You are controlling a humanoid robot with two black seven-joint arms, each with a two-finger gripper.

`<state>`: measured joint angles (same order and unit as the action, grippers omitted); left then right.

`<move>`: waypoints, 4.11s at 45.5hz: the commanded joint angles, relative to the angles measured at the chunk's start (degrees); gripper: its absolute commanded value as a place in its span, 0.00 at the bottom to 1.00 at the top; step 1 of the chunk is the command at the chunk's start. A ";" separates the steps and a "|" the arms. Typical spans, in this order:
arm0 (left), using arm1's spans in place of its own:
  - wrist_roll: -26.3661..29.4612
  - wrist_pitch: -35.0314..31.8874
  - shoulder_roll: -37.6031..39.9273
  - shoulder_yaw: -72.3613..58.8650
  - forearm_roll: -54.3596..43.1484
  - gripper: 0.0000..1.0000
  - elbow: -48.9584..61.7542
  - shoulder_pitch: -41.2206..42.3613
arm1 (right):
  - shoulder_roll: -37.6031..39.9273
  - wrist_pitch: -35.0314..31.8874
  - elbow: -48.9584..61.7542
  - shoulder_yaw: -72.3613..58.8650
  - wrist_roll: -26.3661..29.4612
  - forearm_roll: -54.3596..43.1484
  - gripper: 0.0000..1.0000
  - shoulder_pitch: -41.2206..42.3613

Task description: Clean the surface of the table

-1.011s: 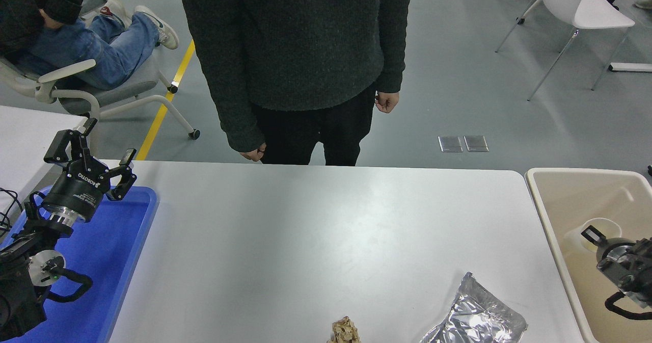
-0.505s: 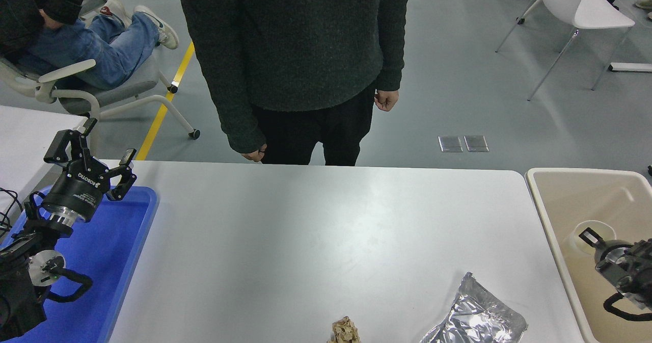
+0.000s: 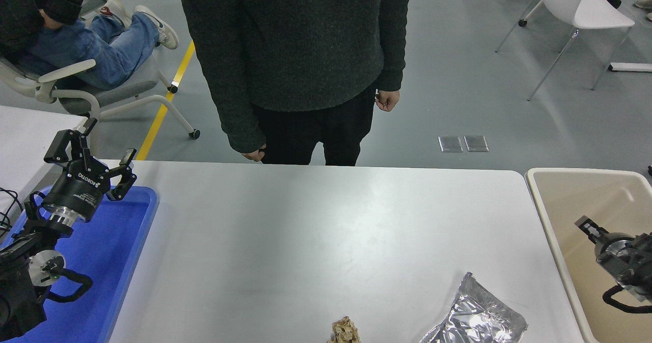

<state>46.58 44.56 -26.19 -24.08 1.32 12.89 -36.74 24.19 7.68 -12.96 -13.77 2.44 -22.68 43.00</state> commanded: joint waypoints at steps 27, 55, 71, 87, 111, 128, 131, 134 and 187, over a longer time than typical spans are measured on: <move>0.00 0.00 0.00 0.00 0.00 1.00 0.03 0.00 | 20.01 -0.03 -33.08 23.34 -0.68 1.59 0.98 3.15; 0.00 0.09 0.00 0.00 0.00 1.00 0.03 0.00 | 18.97 0.32 -53.65 54.63 -1.29 1.59 0.98 -5.02; 0.00 0.09 0.00 0.00 0.00 1.00 0.03 0.00 | 9.92 0.40 -54.01 60.61 -8.23 1.50 0.98 -11.00; 0.00 0.09 0.00 0.00 0.00 1.00 0.03 0.00 | 0.69 0.49 -51.38 63.69 -12.72 -1.31 0.98 -14.61; 0.00 0.00 0.00 0.00 0.00 1.00 0.03 0.00 | -1.34 0.40 -44.96 63.69 -16.50 -4.48 0.98 -14.61; 0.00 0.09 0.00 0.00 0.00 1.00 0.03 0.00 | -1.42 0.49 -44.78 63.60 -16.50 -4.48 0.98 -14.52; 0.00 0.09 0.00 0.00 0.00 1.00 0.03 0.00 | -1.34 0.49 -44.78 63.69 -16.50 -4.48 0.98 -14.52; 0.00 0.09 0.00 0.00 0.00 1.00 0.03 0.00 | -1.07 0.49 -44.78 63.60 -16.50 -4.48 0.98 -14.43; 0.00 0.09 0.00 0.00 0.00 1.00 0.03 0.00 | 35.92 -7.42 -62.79 33.28 -16.50 -46.92 0.98 -6.87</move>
<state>46.58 44.65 -26.19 -24.08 1.32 12.92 -36.74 53.14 3.56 -70.54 22.49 -14.06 -57.52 35.64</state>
